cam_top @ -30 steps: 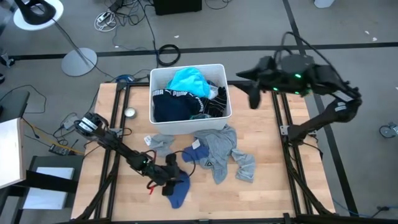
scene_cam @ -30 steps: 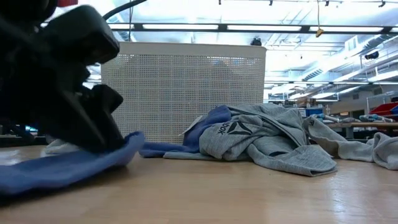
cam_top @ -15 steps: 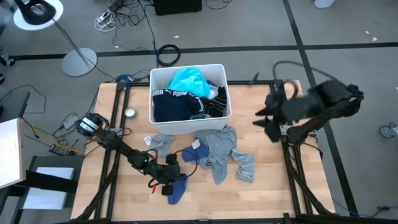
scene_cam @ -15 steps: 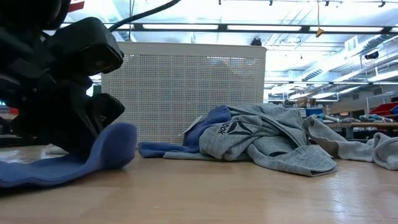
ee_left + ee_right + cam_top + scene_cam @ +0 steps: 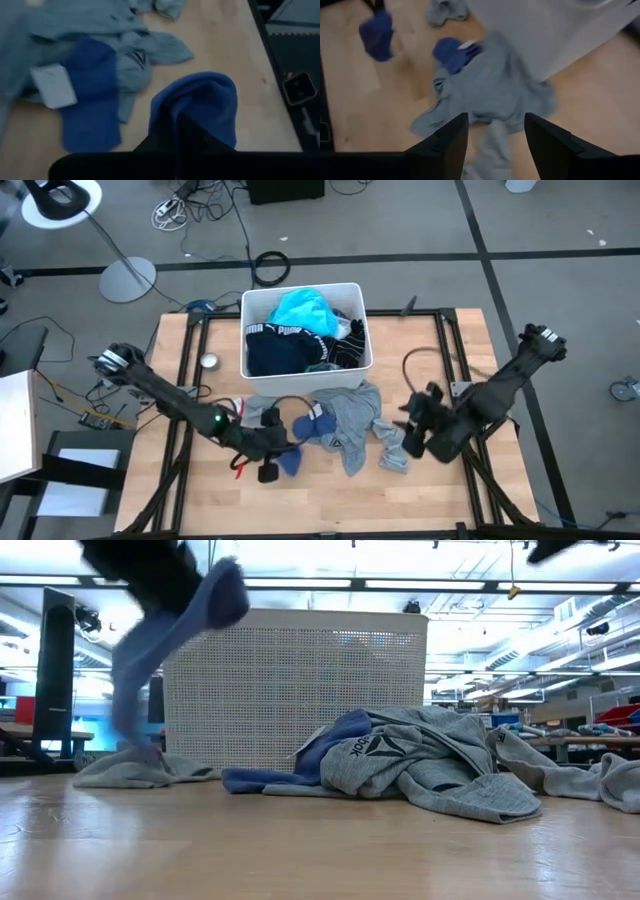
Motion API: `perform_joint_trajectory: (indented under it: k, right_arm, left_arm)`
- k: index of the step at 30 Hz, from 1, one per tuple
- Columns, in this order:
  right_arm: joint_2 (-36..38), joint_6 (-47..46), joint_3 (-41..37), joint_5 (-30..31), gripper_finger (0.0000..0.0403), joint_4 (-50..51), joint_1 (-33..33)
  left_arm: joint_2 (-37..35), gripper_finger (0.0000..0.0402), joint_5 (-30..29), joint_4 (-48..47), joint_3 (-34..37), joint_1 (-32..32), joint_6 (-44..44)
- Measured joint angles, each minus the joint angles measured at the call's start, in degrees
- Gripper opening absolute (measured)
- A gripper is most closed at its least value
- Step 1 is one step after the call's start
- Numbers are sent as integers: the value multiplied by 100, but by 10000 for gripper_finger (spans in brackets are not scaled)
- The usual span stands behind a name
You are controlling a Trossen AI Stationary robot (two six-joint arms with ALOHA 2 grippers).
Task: Sort clothes
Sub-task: Put the blue sock into the white bin, then put the gray sock into the white bin
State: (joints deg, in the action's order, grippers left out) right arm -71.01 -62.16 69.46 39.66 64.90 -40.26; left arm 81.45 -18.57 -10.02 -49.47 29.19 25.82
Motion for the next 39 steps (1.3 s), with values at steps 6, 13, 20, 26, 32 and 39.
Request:
perform_joint_trajectory:
  k: [6, 13, 20, 26, 32, 39]
  right_arm:
    - [-128, -1, -1512, 22, 194, -2020, -87]
    - [-537, -212, -2388, -137, 194, -3374, 40]
    - [-1021, -547, -2427, -641, 194, -3396, 36]
    - [-1393, -1714, -2427, -1133, 194, -3387, -102]
    - [-1534, -2746, -2427, -1270, 194, -3403, -638]
    - [-1555, -3132, -2425, -1292, 177, -3401, -1282]
  left_arm:
    - [-407, 1, -24, -1194, -967, -502, -315]
    - [-527, 2, -36, -2574, -2422, -1472, -916]
    - [-531, 4, -141, -2940, -3690, -2553, -1702]
    - [-533, 13, -146, -2926, -4068, -3382, -1985]
    - [-523, 67, -140, -3211, -4068, -4083, -1935]
    - [-514, 144, 3, -3227, -4059, -4611, -1776]
